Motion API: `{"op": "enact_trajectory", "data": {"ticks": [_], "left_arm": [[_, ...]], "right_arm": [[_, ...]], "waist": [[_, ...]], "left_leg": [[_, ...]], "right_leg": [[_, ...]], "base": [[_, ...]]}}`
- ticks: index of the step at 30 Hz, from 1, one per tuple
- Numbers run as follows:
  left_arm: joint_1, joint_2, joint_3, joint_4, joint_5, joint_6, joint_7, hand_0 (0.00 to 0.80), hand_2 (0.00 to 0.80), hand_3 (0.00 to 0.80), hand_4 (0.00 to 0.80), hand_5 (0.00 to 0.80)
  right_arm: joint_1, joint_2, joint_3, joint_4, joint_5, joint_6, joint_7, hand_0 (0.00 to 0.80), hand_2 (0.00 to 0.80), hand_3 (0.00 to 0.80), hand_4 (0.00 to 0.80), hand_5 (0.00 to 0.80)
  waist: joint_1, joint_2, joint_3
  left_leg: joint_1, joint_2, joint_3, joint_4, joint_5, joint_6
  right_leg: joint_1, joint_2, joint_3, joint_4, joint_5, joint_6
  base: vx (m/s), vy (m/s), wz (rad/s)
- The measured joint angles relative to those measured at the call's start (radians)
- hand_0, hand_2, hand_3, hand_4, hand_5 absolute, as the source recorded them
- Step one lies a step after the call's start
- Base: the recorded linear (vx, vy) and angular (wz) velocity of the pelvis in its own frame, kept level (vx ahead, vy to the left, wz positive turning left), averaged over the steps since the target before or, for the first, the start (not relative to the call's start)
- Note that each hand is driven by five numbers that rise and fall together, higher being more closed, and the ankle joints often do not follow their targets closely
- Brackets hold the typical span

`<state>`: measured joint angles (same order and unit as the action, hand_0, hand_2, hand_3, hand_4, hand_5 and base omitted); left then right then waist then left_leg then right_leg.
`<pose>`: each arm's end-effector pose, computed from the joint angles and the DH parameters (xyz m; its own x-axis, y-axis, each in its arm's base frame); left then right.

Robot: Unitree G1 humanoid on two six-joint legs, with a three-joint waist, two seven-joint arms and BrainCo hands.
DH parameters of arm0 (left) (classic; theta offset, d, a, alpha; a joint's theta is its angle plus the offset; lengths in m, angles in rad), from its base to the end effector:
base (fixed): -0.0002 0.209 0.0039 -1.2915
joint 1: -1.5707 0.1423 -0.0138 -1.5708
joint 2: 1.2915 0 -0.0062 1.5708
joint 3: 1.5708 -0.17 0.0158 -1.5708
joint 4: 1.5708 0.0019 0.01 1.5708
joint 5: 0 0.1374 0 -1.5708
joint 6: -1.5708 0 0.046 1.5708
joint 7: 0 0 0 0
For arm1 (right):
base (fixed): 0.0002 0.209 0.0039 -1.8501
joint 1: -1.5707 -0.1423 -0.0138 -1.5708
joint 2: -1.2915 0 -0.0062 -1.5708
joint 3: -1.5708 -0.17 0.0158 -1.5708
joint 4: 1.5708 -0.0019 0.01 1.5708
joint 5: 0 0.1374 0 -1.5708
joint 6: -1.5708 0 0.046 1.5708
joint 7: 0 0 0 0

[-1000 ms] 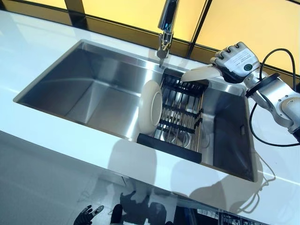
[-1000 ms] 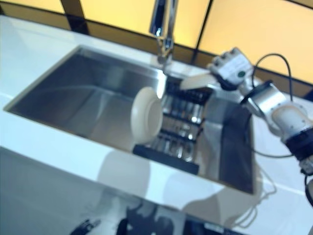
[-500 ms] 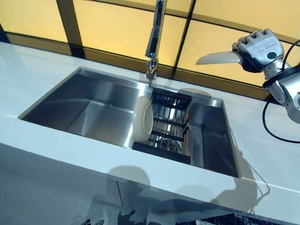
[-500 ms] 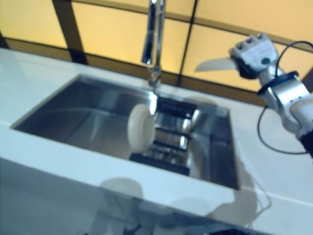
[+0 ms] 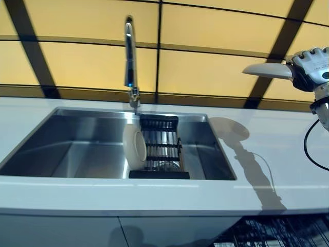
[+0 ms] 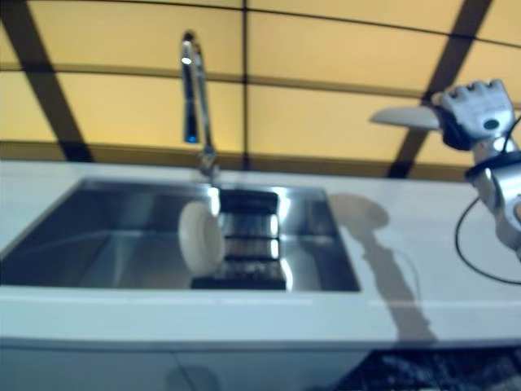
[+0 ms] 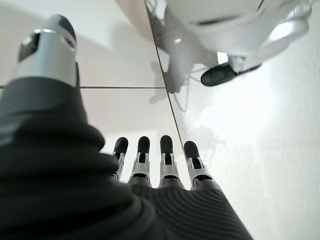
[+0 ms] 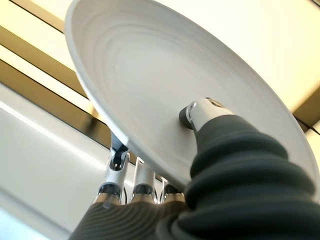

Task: Take plates into dishwasher

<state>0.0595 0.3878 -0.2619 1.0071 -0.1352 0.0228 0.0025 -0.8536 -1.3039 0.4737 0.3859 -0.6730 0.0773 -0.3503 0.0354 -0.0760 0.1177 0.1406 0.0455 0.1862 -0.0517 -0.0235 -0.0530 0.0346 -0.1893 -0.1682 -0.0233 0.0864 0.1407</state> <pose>0.0846 0.2495 -0.0838 0.4446 0.2079 -0.8713 0.1474 0.9424 0.3001 0.2663 -0.3100 0.2846 0.8097 0.0614 0.5837 0.5445 -0.4496 -0.7081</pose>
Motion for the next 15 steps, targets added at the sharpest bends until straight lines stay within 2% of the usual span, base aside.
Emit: {"op": "enact_trajectory", "data": {"ticks": [1,2,3,4,5,6,7,8,9,10,11,12,13,14,15], "left_arm": [[-0.017,0.006,0.003,0.000,-0.005,0.011,0.006,0.000,0.000,0.000,0.000,0.000],[-0.038,0.010,0.006,-0.001,-0.011,0.012,0.016,0.000,0.000,0.000,0.000,0.000],[-0.055,0.008,0.008,0.000,-0.018,0.011,0.024,0.000,0.000,0.000,0.000,0.000],[-0.071,0.018,0.011,0.001,-0.022,0.011,0.028,0.000,0.000,0.000,0.000,0.000],[-0.089,0.026,0.010,0.001,-0.036,0.008,0.033,0.000,0.000,0.000,0.000,0.000],[-0.099,0.035,0.006,0.005,-0.039,0.004,0.038,0.000,0.000,0.000,0.000,0.000],[-0.100,0.044,0.006,0.005,-0.043,0.003,0.039,0.000,0.000,0.000,0.000,0.000],[-0.094,0.060,0.006,0.014,-0.046,0.002,0.042,0.000,0.000,0.000,0.000,0.000],[-0.091,0.071,0.007,0.016,-0.046,0.003,0.044,0.000,0.000,0.000,0.000,0.000],[-0.091,0.075,0.006,0.016,-0.047,0.003,0.045,0.000,0.000,0.000,0.000,0.000],[-0.099,0.067,0.009,0.015,-0.049,0.003,0.047,0.000,0.000,0.000,0.000,0.000],[-0.104,0.055,0.009,0.010,-0.051,0.009,0.047,0.000,0.000,0.000,0.000,0.000],[-0.102,0.044,0.008,0.000,-0.055,0.014,0.046,0.000,0.000,0.000,0.000,0.000],[-0.096,0.049,0.008,-0.001,-0.055,0.017,0.047,0.000,0.000,0.000,0.000,0.000],[-0.094,0.053,0.008,-0.001,-0.055,0.021,0.047,0.000,0.000,0.000,0.000,0.000]], "right_arm": [[0.000,-0.012,0.000,0.012,0.003,0.004,0.000,0.800,0.800,0.800,0.800,0.800],[-0.008,-0.013,0.001,0.029,0.022,0.008,-0.006,0.800,0.800,0.800,0.800,0.800],[-0.020,-0.016,0.007,0.053,0.051,0.005,-0.028,0.800,0.800,0.800,0.800,0.800],[-0.020,-0.025,0.010,0.058,0.062,0.004,-0.037,0.800,0.800,0.800,0.800,0.800],[-0.021,-0.033,0.017,0.097,0.090,-0.003,-0.047,0.800,0.800,0.800,0.800,0.800],[-0.024,-0.043,0.036,0.128,0.116,-0.016,-0.061,0.800,0.800,0.800,0.800,0.800],[-0.025,-0.044,0.045,0.138,0.122,-0.026,-0.074,0.800,0.800,0.800,0.800,0.800],[-0.033,-0.043,0.053,0.144,0.128,-0.044,-0.096,0.800,0.800,0.800,0.800,0.800],[-0.060,-0.039,0.063,0.150,0.137,-0.056,-0.123,0.800,0.800,0.800,0.800,0.800],[-0.085,-0.040,0.080,0.160,0.140,-0.058,-0.132,0.800,0.800,0.800,0.800,0.800],[-0.146,-0.039,0.091,0.184,0.155,-0.058,-0.138,0.800,0.800,0.800,0.800,0.800],[-0.180,-0.038,0.102,0.198,0.167,-0.051,-0.140,0.800,0.800,0.800,0.800,0.800],[-0.203,-0.038,0.130,0.217,0.185,-0.038,-0.136,0.800,0.800,0.800,0.800,0.800],[-0.199,-0.030,0.158,0.218,0.194,-0.029,-0.128,0.800,0.800,0.800,0.800,0.800],[-0.199,-0.030,0.175,0.220,0.193,-0.030,-0.118,0.800,0.800,0.800,0.800,0.800]], "waist": [[-0.001,-0.001,0.000],[0.011,0.001,-0.003],[0.019,0.013,-0.017],[0.022,0.023,-0.012],[0.038,0.018,-0.013],[0.066,-0.013,-0.019],[0.077,-0.033,-0.026],[0.107,-0.071,-0.035],[0.133,-0.103,-0.040],[0.152,-0.127,-0.048],[0.174,-0.139,-0.051],[0.174,-0.130,-0.053],[0.171,-0.118,-0.054],[0.169,-0.120,-0.052],[0.170,-0.127,-0.049]], "left_leg": [[-0.012,-0.004,0.012,-0.004,0.002,0.004],[-0.031,0.007,0.045,-0.009,0.011,0.024],[-0.086,0.049,0.065,0.002,0.016,0.026],[-0.088,0.072,0.065,0.002,0.026,0.022],[-0.112,0.100,0.087,0.015,0.044,0.004],[-0.121,0.109,0.092,0.043,0.043,0.002],[-0.131,0.108,0.090,0.068,0.042,0.002],[-0.154,0.110,0.066,0.131,0.039,0.003],[-0.235,0.107,0.027,0.248,0.003,0.033],[-0.280,0.085,0.015,0.268,-0.014,0.032],[-0.333,0.030,0.008,0.243,-0.013,0.041],[-0.352,0.010,0.012,0.200,0.003,0.063],[-0.361,-0.025,0.033,0.152,0.034,0.118],[-0.325,-0.034,0.036,0.114,0.082,0.125],[-0.304,-0.029,0.033,0.096,0.092,0.110]], "right_leg": [[-0.020,-0.001,-0.006,-0.001,0.015,-0.002],[-0.049,0.012,-0.016,-0.008,0.036,0.007],[-0.127,0.049,-0.026,0.103,-0.029,0.026],[-0.172,0.062,-0.033,0.234,-0.091,0.010],[-0.220,0.082,-0.041,0.456,-0.180,0.012],[-0.224,0.075,-0.040,0.618,-0.266,0.019],[-0.208,0.069,-0.038,0.647,-0.292,0.020],[-0.135,0.077,-0.050,0.543,-0.320,0.002],[-0.102,0.097,-0.063,0.426,-0.330,-0.035],[-0.089,0.102,-0.038,0.361,-0.335,-0.044],[-0.062,0.114,-0.022,0.233,-0.320,-0.086],[-0.053,0.135,-0.023,0.181,-0.296,-0.129],[-0.031,0.162,-0.022,0.144,-0.286,-0.145],[-0.013,0.176,-0.024,0.143,-0.287,-0.144],[0.000,0.177,-0.030,0.140,-0.284,-0.139]], "base": [[-0.451,0.118,-0.41],[-0.571,0.097,-0.45],[-0.479,0.019,-0.38],[-0.384,-0.045,-0.17],[-0.394,-0.091,-0.11],[-0.325,-0.086,-0.09],[-0.329,-0.160,-0.19],[-0.287,-0.184,-0.28],[-0.330,-0.220,-0.47],[-0.279,-0.196,-0.61],[-0.215,-0.143,-0.49],[-0.265,-0.116,-0.33],[-0.235,-0.049,-0.25],[-0.229,-0.031,-0.28],[-0.187,-0.028,-0.28]]}}
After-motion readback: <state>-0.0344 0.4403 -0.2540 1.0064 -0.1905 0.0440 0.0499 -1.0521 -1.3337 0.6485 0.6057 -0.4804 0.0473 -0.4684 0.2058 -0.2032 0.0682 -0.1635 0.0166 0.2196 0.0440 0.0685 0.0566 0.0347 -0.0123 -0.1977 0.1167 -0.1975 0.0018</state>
